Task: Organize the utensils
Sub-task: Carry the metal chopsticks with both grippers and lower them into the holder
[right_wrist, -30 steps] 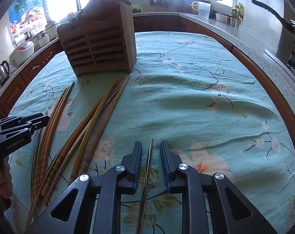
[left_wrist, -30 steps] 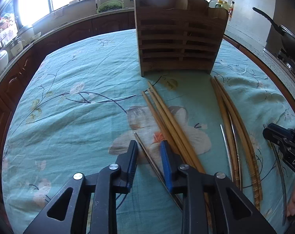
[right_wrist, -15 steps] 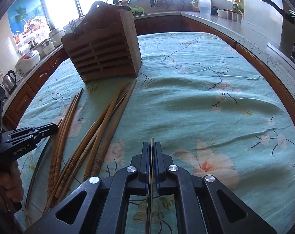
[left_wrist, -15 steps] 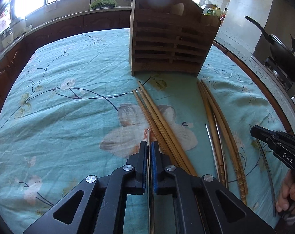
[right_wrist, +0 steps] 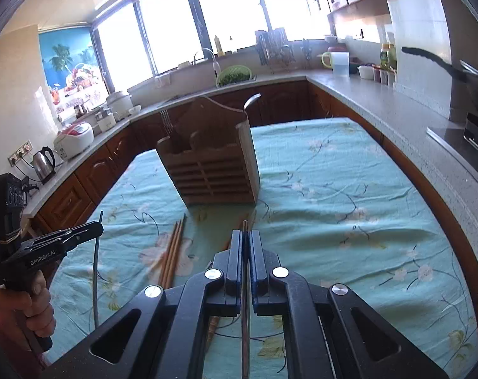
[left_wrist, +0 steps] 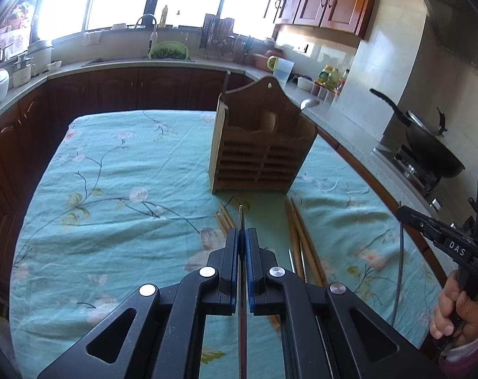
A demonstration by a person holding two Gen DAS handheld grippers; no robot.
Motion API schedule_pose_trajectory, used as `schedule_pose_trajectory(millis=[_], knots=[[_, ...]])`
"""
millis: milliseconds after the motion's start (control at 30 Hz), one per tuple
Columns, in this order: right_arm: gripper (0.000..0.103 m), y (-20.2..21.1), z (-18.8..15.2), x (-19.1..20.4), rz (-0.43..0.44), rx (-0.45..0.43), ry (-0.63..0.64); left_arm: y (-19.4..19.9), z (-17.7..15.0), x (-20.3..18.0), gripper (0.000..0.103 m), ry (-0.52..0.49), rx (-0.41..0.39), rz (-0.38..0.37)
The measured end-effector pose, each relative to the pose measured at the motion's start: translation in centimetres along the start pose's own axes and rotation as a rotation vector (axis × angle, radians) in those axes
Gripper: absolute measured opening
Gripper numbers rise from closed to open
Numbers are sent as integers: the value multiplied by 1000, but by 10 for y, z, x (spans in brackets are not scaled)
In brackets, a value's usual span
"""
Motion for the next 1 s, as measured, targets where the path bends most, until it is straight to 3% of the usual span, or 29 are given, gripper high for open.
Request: schedule_pose_trajectory(millis=[367, 667, 1000], knots=[[4, 37, 48, 12, 37, -160, -5, 67, 11, 13, 2, 25, -134, -27], [4, 33, 62, 13, 58, -185, -20, 68, 15, 13, 2, 21, -166, -24], [4, 28, 93, 19, 75, -227, -10, 56, 51, 8, 2, -4, -231, -18]])
Point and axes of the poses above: each gripper's, at about its wrist camera, not at the fingertips, and y roughly against the way its jaws point, x to its left, z to its top, the point moved 4 cm from there along -y, roughly the way its jaws point, and after that the axes turned 3 degrees about -y, right-handed, at the moved point
